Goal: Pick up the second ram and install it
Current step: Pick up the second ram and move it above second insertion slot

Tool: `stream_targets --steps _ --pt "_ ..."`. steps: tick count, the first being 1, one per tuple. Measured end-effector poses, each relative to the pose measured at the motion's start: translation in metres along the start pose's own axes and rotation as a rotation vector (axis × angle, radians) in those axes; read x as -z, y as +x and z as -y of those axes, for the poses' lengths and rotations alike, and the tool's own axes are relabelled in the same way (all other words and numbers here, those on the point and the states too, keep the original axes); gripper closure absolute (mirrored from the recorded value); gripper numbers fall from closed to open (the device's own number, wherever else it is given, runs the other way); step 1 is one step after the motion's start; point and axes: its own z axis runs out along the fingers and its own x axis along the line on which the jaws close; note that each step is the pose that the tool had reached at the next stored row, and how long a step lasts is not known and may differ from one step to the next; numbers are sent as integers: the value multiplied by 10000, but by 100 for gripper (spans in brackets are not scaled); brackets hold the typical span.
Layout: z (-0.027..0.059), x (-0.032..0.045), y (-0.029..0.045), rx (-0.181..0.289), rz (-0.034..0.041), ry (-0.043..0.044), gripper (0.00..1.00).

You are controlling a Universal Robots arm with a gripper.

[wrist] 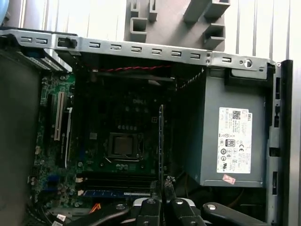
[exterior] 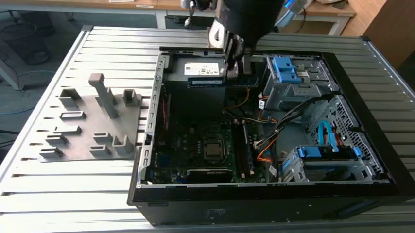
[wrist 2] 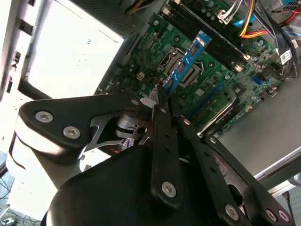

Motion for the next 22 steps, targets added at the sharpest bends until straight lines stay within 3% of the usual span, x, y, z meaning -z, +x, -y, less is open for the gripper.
stream_targets --steps 6,13,22 --pt "91 -94 92 1 3 -1 86" --pt "278 -163 133 -1 4 -7 86" --pt "440 -238 180 -1 3 -11 86"
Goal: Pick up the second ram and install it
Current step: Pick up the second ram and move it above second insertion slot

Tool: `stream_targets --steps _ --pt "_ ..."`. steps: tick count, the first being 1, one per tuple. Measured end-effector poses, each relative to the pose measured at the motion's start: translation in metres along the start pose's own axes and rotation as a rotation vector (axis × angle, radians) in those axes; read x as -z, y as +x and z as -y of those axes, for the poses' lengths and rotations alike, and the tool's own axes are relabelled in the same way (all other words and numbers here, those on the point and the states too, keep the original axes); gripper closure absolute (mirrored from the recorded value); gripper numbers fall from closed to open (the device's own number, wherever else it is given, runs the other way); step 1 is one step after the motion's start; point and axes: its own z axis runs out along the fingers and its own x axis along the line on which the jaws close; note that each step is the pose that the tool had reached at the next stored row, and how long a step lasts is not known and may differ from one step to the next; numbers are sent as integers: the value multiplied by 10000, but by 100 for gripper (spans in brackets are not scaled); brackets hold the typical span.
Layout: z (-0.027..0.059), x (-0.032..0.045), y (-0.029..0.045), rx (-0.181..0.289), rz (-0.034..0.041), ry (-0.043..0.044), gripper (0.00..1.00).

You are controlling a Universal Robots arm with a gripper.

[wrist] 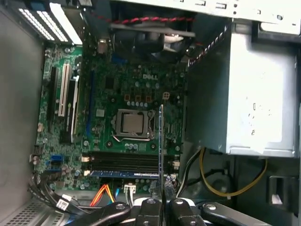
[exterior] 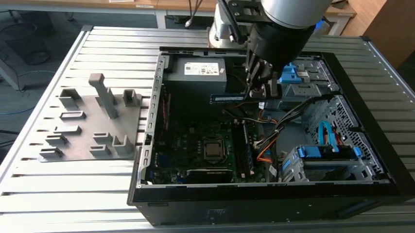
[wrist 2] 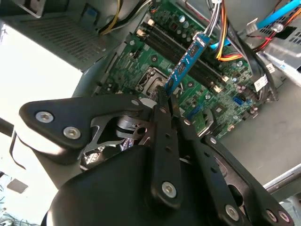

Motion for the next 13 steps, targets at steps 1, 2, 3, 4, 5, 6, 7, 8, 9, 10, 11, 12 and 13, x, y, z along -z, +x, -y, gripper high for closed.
stream_targets --steps 1,2,3,4,5,6,7,8,9,10,11,12,13 --pt "16 -9 4 1 1 0 86" --pt "33 -16 7 1 1 -1 86" --pt "47 -24 9 1 1 -2 86" --pt "61 -32 11 1 1 -3 86" --pt "76 -40 14 0 0 -4 86" --pt "91 -49 17 0 0 -5 86" --pt "109 -58 19 0 1 -7 86" --pt "124 -67 21 0 1 -9 86" --pt "139 -77 24 -1 1 -11 86" --pt "155 -91 26 -1 2 -14 86" --pt "167 -104 29 -1 2 -16 86" --pt "175 -117 31 -1 2 -17 86" --pt "178 -131 33 0 2 -16 86"
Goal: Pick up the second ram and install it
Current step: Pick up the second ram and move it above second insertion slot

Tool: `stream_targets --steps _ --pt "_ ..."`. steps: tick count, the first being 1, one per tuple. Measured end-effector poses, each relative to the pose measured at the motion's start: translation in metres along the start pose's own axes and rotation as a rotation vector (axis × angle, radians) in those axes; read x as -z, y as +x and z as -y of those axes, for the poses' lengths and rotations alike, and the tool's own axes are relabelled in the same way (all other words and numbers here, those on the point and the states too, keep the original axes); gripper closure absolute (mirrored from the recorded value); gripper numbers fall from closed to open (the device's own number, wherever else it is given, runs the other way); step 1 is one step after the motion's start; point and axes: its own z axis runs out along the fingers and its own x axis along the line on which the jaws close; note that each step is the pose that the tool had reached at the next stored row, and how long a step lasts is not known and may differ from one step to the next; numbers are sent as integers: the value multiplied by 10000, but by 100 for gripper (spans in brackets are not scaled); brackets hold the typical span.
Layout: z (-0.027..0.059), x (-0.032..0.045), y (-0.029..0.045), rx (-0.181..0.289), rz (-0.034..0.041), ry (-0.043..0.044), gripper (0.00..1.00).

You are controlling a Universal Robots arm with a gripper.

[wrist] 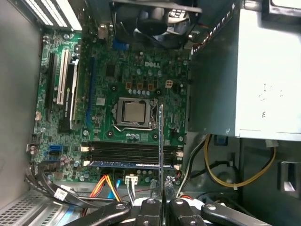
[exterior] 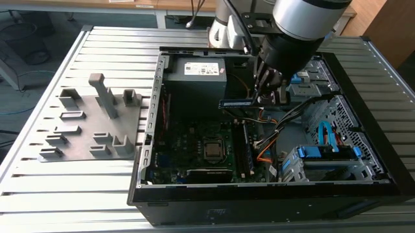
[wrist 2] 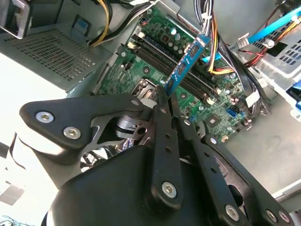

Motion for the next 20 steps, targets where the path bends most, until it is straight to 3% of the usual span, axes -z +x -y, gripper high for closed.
stream_targets --steps 4,10,14,15,20 --pt "-16 -49 31 -1 -2 0 86" --pt "-167 -104 64 -2 -16 -1 86" --pt "-203 -137 78 -44 -163 4 86" --pt "-203 -146 79 -136 -195 18 86" --pt "-201 -179 84 -795 -184 87 86"
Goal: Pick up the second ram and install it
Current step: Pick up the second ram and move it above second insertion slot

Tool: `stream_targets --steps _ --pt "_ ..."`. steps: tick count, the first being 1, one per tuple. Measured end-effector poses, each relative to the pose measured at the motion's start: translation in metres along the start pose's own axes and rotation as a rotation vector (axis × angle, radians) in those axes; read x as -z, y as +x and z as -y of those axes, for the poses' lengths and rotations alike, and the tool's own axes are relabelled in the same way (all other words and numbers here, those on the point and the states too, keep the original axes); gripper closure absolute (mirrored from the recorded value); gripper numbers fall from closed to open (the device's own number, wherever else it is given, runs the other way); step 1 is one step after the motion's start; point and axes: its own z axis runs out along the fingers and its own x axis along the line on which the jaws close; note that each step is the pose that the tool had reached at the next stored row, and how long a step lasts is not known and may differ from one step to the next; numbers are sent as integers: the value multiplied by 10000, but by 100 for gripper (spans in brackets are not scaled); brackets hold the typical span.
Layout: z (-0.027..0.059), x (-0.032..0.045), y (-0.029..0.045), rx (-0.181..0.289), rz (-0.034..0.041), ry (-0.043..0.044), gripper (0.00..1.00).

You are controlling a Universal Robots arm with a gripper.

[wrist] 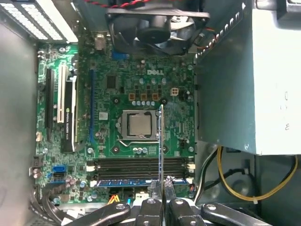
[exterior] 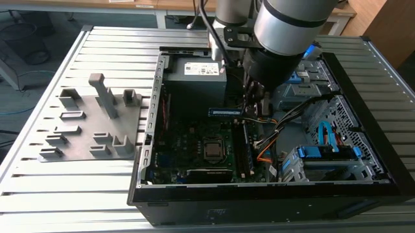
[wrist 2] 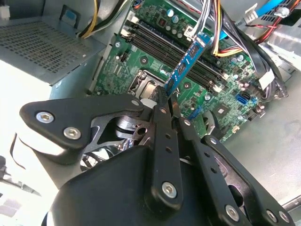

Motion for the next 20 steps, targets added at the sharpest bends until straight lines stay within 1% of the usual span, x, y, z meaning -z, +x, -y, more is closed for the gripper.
stream_targets --steps 2,9,12,16,20 --pt "-2 -15 10 -62 -8 5 86" --pt "-22 -73 23 -208 2 18 86" --pt "-30 -93 43 -225 0 19 86" --pt "-38 -105 104 -226 1 20 86" --pt "-37 -105 105 -227 -17 20 86"
